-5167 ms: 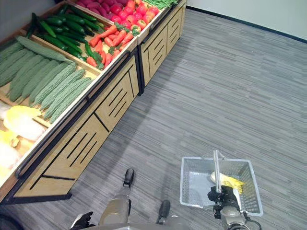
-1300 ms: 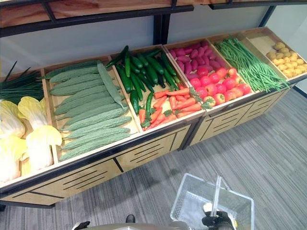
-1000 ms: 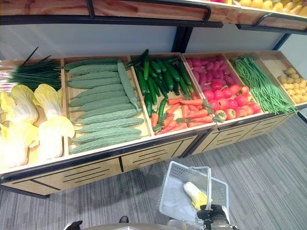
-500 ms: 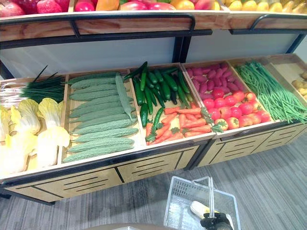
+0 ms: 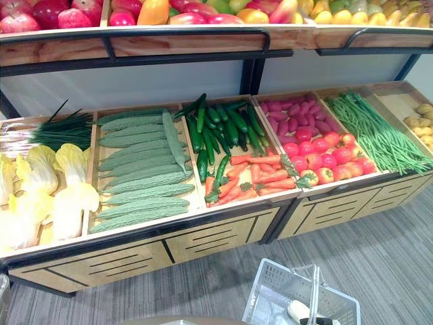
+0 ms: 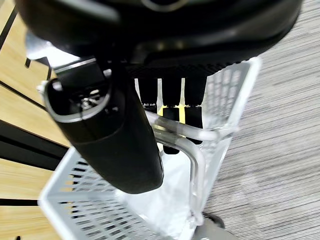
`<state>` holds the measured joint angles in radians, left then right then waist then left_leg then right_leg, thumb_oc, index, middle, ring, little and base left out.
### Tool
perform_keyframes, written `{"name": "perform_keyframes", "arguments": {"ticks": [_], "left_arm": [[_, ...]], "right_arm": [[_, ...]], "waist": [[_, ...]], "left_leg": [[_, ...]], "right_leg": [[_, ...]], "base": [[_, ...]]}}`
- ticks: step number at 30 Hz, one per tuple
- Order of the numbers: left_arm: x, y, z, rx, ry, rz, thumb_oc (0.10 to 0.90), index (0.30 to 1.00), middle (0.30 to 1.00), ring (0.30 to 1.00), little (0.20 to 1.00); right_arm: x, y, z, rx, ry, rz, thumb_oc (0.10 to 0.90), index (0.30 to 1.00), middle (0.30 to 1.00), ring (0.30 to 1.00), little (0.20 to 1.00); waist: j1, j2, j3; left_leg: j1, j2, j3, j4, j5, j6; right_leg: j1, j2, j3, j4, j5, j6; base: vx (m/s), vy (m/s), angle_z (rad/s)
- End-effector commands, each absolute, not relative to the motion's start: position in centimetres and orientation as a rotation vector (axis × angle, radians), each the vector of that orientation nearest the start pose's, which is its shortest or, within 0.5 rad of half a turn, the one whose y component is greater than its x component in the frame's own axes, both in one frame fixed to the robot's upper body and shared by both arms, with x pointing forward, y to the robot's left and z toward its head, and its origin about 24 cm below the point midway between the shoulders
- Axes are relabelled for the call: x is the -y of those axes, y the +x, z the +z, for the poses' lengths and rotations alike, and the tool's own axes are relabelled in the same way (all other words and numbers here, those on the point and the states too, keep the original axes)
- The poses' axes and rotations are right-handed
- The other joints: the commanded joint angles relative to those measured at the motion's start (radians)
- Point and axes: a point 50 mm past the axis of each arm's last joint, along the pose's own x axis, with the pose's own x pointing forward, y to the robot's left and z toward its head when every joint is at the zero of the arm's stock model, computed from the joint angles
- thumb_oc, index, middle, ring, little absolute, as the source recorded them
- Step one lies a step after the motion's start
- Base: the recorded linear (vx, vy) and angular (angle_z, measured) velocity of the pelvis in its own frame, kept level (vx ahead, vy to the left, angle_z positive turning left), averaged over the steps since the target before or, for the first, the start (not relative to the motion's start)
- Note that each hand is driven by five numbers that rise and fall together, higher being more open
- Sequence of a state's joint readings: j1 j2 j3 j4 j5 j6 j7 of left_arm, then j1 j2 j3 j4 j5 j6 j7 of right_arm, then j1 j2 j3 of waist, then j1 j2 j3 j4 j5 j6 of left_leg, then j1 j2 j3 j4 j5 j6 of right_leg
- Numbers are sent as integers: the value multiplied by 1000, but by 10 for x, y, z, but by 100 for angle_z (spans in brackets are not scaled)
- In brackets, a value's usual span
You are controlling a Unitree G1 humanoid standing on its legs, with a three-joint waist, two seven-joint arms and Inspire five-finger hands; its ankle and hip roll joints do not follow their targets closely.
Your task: Get the vegetables into the basket
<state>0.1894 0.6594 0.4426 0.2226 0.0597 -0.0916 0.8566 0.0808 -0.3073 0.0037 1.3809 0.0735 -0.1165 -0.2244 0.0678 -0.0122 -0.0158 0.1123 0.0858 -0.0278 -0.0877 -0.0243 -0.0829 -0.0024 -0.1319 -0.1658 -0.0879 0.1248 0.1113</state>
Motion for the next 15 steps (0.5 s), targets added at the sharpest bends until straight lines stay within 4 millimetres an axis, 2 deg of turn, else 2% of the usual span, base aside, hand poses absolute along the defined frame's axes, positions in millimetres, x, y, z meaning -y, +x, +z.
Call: {"name": "perform_keyframes", "arguments": {"ticks": [1, 3, 4, 5, 6, 10, 11, 13, 15], "left_arm": [[-397, 180, 120, 260, 861, 1164, 900, 1000, 1000, 1000, 1000], [-374, 202, 139, 392, 679, 918, 900, 1000, 1000, 1000, 1000], [-337, 231, 161, 472, 552, 477, 900, 1000, 1000, 1000, 1000], [-330, 236, 161, 461, 527, 398, 900, 1000, 1000, 1000, 1000], [-331, 236, 161, 461, 525, 396, 900, 1000, 1000, 1000, 1000], [-294, 264, 157, 381, 476, 37, 900, 1000, 1000, 1000, 1000], [-280, 276, 152, 347, 441, -69, 900, 1000, 1000, 1000, 1000], [-274, 279, 151, 344, 425, -106, 900, 1000, 1000, 1000, 1000], [-265, 288, 141, 291, 394, -156, 900, 1000, 1000, 1000, 1000]], "right_arm": [[297, 62, -146, -1196, -414, -445, 400, 300, 300, 300, 300], [303, 74, -141, -1162, -426, -436, 400, 300, 300, 300, 300], [307, 80, -138, -1143, -420, -399, 400, 300, 300, 300, 300], [307, 82, -138, -1140, -414, -387, 400, 300, 300, 300, 300], [307, 81, -138, -1141, -413, -387, 400, 300, 300, 300, 300], [307, 87, -137, -1126, -405, -349, 400, 300, 300, 300, 300], [307, 90, -136, -1125, -405, -331, 400, 300, 300, 300, 300], [306, 92, -136, -1118, -404, -325, 400, 300, 300, 300, 300], [305, 97, -135, -1101, -408, -306, 400, 300, 300, 300, 300]], "waist": [[-36, -33, -18], [-43, -26, -12], [-62, -12, -12], [-66, -11, -12], [-64, -11, -12], [-91, 0, -14], [-108, 6, -14], [-113, 7, -12], [-126, 9, -10]], "left_leg": [[-50, 30, 23, 0, 19, -32], [-49, 29, 30, 0, 21, -30], [-43, 29, 45, 0, 20, -28], [-40, 29, 49, 0, 19, -29], [-39, 30, 50, 0, 18, -29], [-29, 30, 74, 0, 14, -29], [-23, 31, 89, 0, 12, -29], [-19, 33, 97, 0, 11, -29], [-11, 34, 121, 0, 8, -29]], "right_leg": [[8, -87, 7, 1, -8, 92], [1, -88, 17, 1, -2, 92], [-8, -86, 36, 1, 2, 91], [-10, -85, 42, 1, 3, 91], [-10, -85, 43, 1, 3, 91], [-23, -80, 71, 1, 9, 92], [-32, -77, 86, 1, 13, 94], [-38, -75, 94, 1, 15, 94], [-52, -65, 121, 1, 20, 96]], "base": [[-60, 10, -1], [-61, 13, -12], [-28, 13, -22], [-18, 8, -21], [6, 1, -21], [20, -5, -19], [18, -8, -24], [15, -3, -16], [24, -9, -31]]}}
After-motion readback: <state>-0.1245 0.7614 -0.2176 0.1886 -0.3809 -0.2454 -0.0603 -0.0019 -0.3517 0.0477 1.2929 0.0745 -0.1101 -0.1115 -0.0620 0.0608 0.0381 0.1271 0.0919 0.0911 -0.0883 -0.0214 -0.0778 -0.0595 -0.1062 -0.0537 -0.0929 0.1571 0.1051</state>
